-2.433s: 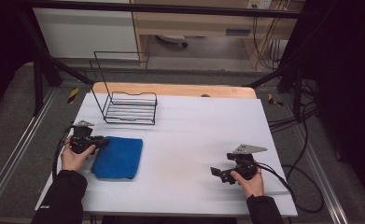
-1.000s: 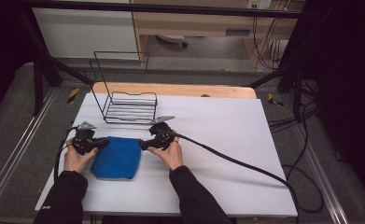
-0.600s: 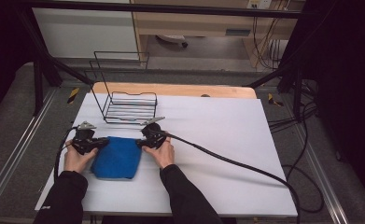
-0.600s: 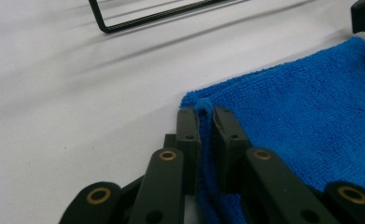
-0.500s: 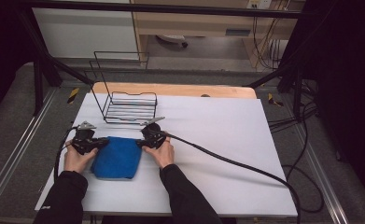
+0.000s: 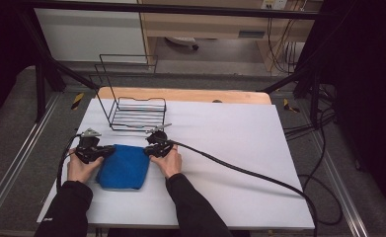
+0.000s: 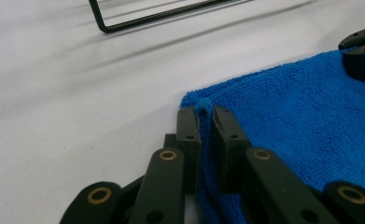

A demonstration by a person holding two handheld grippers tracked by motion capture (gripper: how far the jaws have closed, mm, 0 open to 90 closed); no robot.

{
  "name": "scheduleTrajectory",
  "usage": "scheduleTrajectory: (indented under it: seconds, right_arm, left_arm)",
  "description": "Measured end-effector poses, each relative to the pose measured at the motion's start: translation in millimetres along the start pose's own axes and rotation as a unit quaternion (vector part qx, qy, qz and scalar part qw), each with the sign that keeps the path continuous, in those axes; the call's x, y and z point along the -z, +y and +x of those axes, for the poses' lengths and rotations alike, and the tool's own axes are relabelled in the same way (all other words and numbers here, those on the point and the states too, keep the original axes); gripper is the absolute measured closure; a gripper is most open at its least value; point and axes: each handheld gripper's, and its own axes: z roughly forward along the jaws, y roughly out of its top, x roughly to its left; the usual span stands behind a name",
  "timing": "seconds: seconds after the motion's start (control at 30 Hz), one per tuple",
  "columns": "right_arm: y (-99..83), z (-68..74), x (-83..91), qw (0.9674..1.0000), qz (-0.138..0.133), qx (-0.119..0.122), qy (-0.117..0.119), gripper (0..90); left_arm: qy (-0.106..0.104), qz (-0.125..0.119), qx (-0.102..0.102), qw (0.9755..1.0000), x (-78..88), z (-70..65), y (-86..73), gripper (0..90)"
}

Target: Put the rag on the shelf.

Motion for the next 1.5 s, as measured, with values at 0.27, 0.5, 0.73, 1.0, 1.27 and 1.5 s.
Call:
scheduleTrajectory:
  seconds: [0.27,0.5,0.73,1.0,1.27,1.5]
  right_arm:
    - [4.9,2.6,11.5,0.9998,-0.014,0.006,0.011,85.2]
    - [9.9,13.2,29.3,0.9983,-0.051,0.021,0.017,85.3]
    - [11.4,22.7,43.9,0.9957,-0.079,0.046,0.015,85.3]
    - [11.4,31.5,57.6,0.9934,-0.096,0.061,0.016,85.3]
    - [16.1,37.0,76.2,0.9900,-0.116,0.079,0.018,85.3]
    - [20.7,40.2,89.9,0.9868,-0.133,0.090,0.016,85.5]
  left_arm:
    - [-0.010,-0.015,0.019,0.9996,7.5,2.9,-0.2,84.3]
    - [-0.015,-0.062,0.017,0.9978,30.5,0.8,0.9,84.6]
    - [-0.021,-0.087,0.014,0.9958,48.3,-3.0,0.3,84.6]
    - [-0.025,-0.104,0.006,0.9943,62.4,-8.7,2.5,84.6]
    - [-0.023,-0.119,-0.013,0.9925,71.8,-16.2,7.3,84.6]
    - [-0.018,-0.138,-0.019,0.9900,82.3,-22.4,12.4,84.6]
